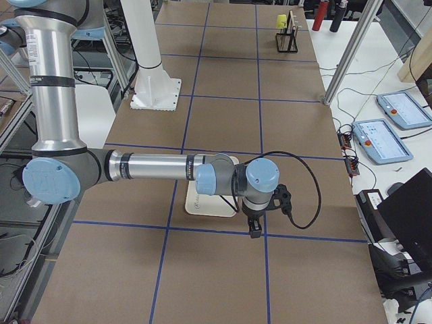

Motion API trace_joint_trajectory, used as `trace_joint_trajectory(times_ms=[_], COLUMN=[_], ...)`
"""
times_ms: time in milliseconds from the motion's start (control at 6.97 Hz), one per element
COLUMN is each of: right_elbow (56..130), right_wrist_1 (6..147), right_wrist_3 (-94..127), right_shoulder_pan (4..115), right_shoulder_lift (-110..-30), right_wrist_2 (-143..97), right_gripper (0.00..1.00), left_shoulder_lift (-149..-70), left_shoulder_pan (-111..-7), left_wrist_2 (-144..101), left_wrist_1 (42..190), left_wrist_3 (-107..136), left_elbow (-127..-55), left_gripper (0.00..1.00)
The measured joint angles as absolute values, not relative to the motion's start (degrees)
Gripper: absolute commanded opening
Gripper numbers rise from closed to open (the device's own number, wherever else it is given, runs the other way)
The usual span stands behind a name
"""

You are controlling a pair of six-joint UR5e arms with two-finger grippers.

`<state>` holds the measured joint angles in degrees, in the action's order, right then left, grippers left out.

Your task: Left arm grabs green cup and hands to right arm on tray

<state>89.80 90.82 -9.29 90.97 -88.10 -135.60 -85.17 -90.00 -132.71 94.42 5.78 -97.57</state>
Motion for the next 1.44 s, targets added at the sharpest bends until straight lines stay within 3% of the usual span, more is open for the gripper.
trace_joint_trajectory(times_ms=[1435], right_elbow=[89.88], right_wrist_1=[90.87], right_wrist_3=[-9.32], right_shoulder_pan=[90.33], right_shoulder_lift=[-87.89], right_wrist_2=[-135.39], right_gripper=[1.00], left_shoulder_lift=[-84.95], left_shoulder_pan=[-90.00], left_wrist_2=[-132.61], left_wrist_1=[94.92], left_wrist_3=[5.44], left_elbow=[-95.54], left_gripper=[1.00])
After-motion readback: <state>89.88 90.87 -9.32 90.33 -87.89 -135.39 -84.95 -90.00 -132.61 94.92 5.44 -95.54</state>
